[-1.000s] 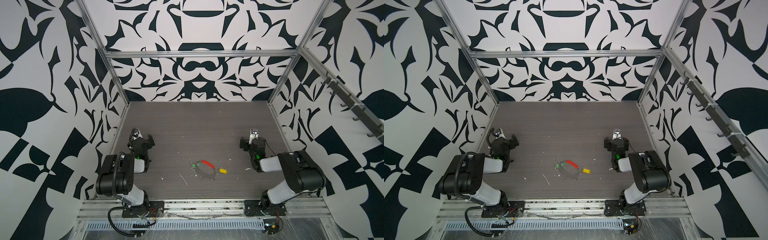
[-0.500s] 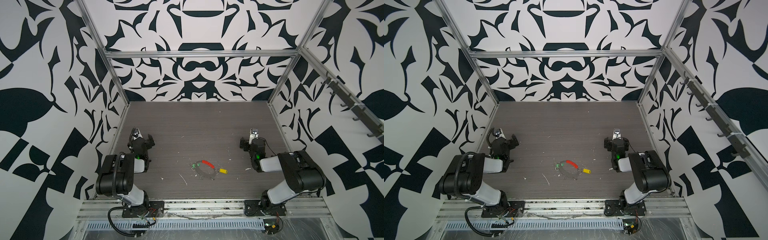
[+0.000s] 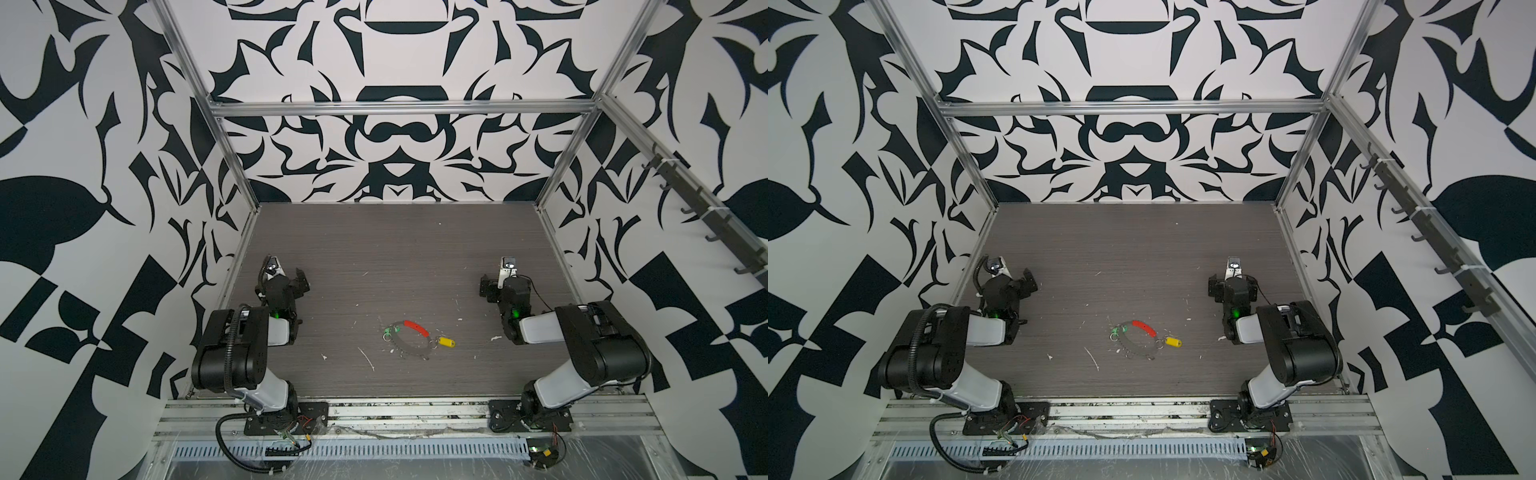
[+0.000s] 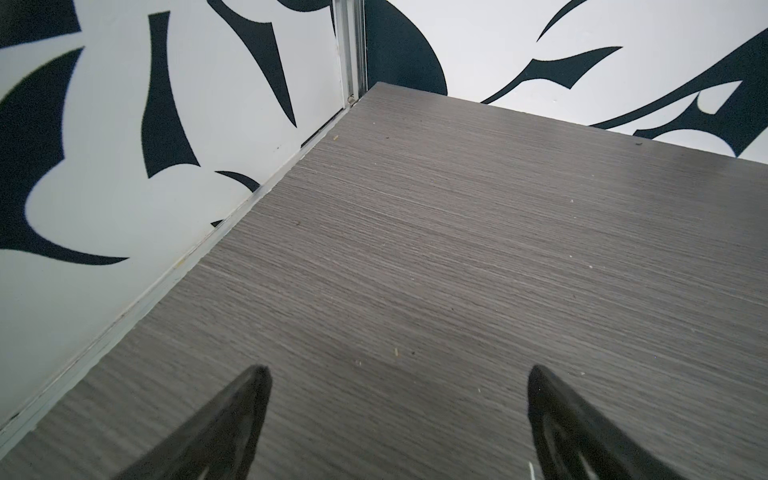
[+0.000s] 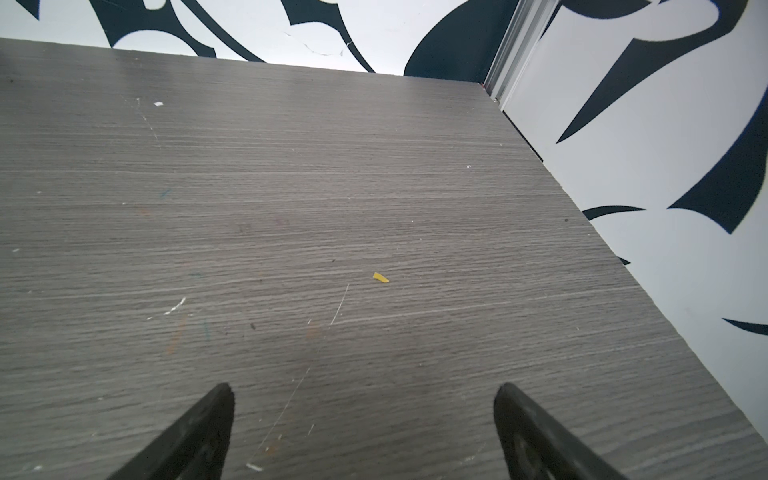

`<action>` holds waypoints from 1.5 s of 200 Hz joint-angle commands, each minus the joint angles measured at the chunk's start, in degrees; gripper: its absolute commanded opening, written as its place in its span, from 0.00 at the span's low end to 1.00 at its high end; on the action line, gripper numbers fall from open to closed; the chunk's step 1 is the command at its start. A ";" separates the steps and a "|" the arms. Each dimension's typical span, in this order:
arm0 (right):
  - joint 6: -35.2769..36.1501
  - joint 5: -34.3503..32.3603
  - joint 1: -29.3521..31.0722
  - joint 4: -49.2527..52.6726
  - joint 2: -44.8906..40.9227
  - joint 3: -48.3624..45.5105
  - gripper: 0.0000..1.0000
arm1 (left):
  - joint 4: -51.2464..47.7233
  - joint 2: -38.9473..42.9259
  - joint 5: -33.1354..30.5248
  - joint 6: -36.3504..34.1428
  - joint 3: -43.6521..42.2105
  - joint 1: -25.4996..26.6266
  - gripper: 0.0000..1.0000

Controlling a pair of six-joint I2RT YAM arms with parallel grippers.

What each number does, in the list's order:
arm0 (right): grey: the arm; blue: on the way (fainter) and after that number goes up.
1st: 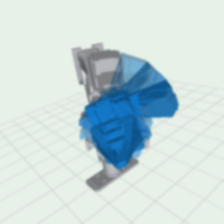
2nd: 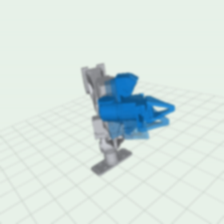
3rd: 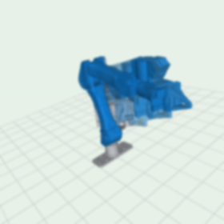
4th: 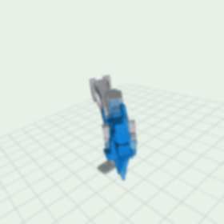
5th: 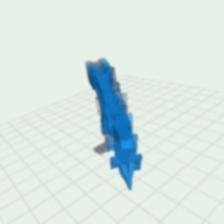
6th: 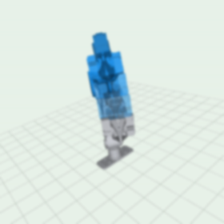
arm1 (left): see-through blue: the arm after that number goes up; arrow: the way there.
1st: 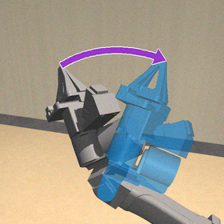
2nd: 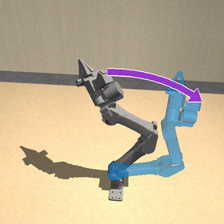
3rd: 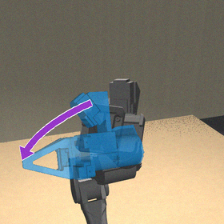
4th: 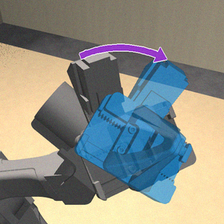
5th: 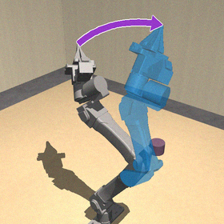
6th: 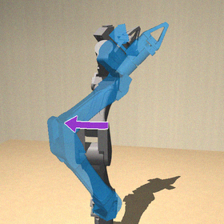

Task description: Remove the keys from the keyring

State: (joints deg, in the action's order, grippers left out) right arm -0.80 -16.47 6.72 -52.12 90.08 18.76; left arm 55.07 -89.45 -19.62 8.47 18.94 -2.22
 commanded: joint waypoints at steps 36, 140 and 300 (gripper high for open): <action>0.36 0.14 -0.18 -1.14 -0.92 1.14 1.00 | 1.54 -0.21 0.30 -0.45 0.92 0.11 0.99; 0.53 0.55 -0.21 -1.36 -1.18 1.06 1.00 | 1.51 -0.13 0.39 -0.48 0.93 0.11 0.99; -17.90 -6.45 3.04 43.91 -21.65 19.59 1.00 | -23.15 21.97 -1.33 11.94 9.69 0.03 0.99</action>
State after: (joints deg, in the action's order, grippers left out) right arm -11.27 -20.78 9.74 -15.14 69.45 32.12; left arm 34.94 -69.93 -20.93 13.26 27.88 -2.22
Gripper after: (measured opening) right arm 0.997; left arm 0.992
